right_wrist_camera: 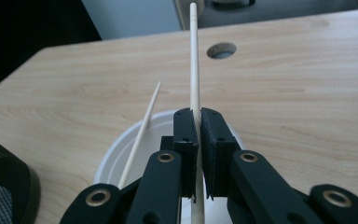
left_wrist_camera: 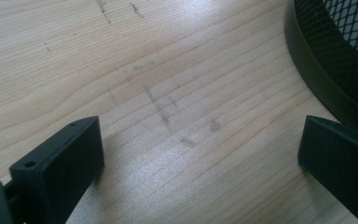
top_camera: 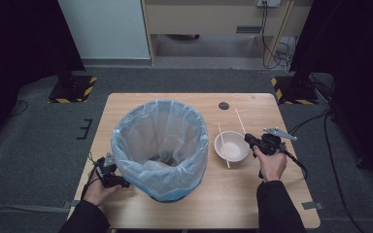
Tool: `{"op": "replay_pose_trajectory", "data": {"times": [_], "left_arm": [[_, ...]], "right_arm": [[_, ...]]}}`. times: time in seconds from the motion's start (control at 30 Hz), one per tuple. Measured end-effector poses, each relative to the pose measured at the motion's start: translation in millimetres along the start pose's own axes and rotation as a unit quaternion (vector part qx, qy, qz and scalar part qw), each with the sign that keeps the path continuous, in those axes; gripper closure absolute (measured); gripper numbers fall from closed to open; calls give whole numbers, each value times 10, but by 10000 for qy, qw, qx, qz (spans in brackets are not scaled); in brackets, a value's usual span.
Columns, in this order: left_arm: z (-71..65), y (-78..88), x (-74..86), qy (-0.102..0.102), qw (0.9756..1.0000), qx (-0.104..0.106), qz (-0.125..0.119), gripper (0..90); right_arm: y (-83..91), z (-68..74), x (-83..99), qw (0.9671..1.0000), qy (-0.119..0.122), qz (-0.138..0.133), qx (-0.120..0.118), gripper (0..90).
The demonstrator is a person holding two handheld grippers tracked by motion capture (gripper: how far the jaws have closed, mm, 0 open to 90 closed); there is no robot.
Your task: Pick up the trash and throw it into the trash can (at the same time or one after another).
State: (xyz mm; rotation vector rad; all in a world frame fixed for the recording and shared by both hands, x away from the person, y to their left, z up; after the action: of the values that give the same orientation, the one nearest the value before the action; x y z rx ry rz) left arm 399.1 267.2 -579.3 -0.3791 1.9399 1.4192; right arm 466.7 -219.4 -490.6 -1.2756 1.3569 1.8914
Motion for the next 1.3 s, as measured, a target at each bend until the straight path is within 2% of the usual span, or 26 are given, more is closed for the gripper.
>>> {"op": "replay_pose_trajectory", "data": {"times": [0.2, 0.33, 0.63, 0.9, 1.3], "left_arm": [[0, 0, 0, 0, 10000, -1, 0, 0], [0, 0, 0, -1, 10000, -1, 0, 0], [0, 0, 0, -1, 10000, 0, 0, 0], [0, 0, 0, -1, 10000, 0, 2, 0], [0, 0, 0, -1, 10000, -1, 0, 0]], "right_arm": [[154, -54, -162, 9991, -98, -420, 36, 858], [258, -88, -269, 9979, -30, -635, 126, 858], [484, -76, -518, 9928, -96, -1192, 32, 858], [707, -23, -751, 9856, -65, -1687, -124, 858], [1007, 272, -1095, 9710, 188, -2315, -574, 858]]}}
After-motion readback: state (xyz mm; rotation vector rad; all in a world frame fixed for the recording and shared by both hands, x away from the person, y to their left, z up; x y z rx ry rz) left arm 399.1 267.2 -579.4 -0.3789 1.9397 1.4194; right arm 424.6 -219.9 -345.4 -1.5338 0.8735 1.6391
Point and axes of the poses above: each handheld gripper's, and its own axes: y roughly backward along the jaws, x roughly out of its underside, z roughly to its left, the point moved 6 cm from there along -y, roughly forward along the jaws, and after that the axes turned 13 degrees about y, right-handed, at the moved point
